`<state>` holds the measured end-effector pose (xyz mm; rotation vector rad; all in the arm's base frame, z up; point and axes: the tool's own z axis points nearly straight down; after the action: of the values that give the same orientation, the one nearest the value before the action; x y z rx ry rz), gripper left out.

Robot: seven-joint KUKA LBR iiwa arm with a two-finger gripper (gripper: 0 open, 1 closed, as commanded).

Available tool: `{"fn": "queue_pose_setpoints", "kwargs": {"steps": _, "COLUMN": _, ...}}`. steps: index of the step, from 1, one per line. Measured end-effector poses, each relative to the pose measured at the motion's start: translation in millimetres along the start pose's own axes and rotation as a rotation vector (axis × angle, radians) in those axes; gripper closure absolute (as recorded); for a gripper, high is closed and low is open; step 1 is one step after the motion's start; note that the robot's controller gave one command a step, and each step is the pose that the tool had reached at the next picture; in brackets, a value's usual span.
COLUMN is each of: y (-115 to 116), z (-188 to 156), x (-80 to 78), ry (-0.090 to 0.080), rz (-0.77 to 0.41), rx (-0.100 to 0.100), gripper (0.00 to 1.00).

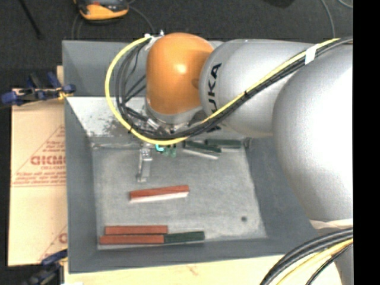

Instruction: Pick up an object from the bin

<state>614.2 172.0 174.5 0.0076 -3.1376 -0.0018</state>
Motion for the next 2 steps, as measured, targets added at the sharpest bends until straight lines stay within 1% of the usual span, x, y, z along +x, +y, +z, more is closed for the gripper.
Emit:
{"fn": "queue_pose_setpoints", "kwargs": {"steps": 1, "y": -1, "z": -5, "x": -2.1, "ry": -0.008, "rz": 0.004, "rx": -0.001, "gripper": 0.0}}
{"fn": "queue_pose_setpoints", "kwargs": {"steps": 2, "y": -51, "z": 61, "x": 23.0, "ry": -0.01, "rz": 0.085, "rx": -0.002, "gripper": 0.0}}
